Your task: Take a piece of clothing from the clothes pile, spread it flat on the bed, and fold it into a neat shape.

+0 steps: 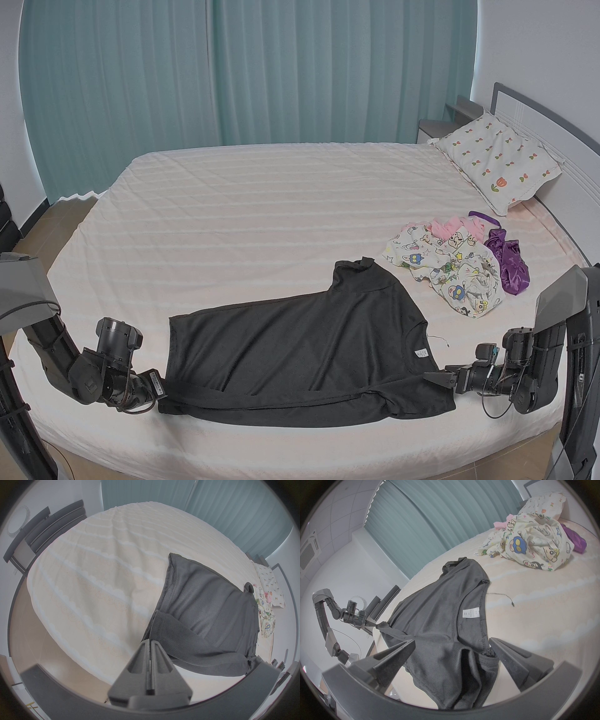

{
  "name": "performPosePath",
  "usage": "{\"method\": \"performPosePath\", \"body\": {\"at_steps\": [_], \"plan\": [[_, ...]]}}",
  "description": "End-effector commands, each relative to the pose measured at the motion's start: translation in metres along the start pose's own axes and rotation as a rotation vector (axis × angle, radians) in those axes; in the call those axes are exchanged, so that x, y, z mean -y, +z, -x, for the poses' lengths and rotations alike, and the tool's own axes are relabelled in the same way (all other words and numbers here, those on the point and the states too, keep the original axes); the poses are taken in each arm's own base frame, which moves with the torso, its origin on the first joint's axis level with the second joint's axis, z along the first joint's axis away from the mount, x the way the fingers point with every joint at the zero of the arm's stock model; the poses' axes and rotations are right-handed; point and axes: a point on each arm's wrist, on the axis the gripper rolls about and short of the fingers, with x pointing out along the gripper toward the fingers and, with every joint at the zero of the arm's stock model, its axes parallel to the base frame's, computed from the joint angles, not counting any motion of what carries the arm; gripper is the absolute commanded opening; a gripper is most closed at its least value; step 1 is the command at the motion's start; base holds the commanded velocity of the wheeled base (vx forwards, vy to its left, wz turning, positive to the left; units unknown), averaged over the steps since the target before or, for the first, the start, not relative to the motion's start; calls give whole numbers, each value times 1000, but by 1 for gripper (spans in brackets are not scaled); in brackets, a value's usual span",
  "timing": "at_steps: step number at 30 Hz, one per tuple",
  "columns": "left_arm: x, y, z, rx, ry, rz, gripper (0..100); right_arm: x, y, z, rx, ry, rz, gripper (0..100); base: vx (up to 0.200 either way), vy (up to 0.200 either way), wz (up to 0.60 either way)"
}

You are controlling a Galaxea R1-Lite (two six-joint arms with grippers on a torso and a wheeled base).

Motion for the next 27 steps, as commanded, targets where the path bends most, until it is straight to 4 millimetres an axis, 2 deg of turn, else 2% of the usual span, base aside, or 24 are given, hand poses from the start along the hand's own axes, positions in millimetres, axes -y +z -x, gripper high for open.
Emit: {"method": "performPosePath", "body": {"at_steps": [1,7,12,17,22,23,27], "plan": [[0,0,-1,-2,2,0,0,-5,10,2,36,10,38,100,0,0,0],[0,0,-1,-2,2,1,0,-8,14,4,45,14,53,100,0,0,0],[0,0,-1,0,1,0,0,-8,5,3,14,15,58,100,0,0,0],[0,0,-1,1,3,1,0,-1,-9,-8,-28,16,108,100,0,0,0],[1,2,-1,7,-2,3,0,0,-10,-13,-24,18,119,100,0,0,0],[1,3,-1,7,-2,5,0,1,-10,-13,-24,16,118,0,0,0,0],[1,3,-1,7,-2,5,0,2,-10,-13,-24,8,117,0,0,0,0]]}}
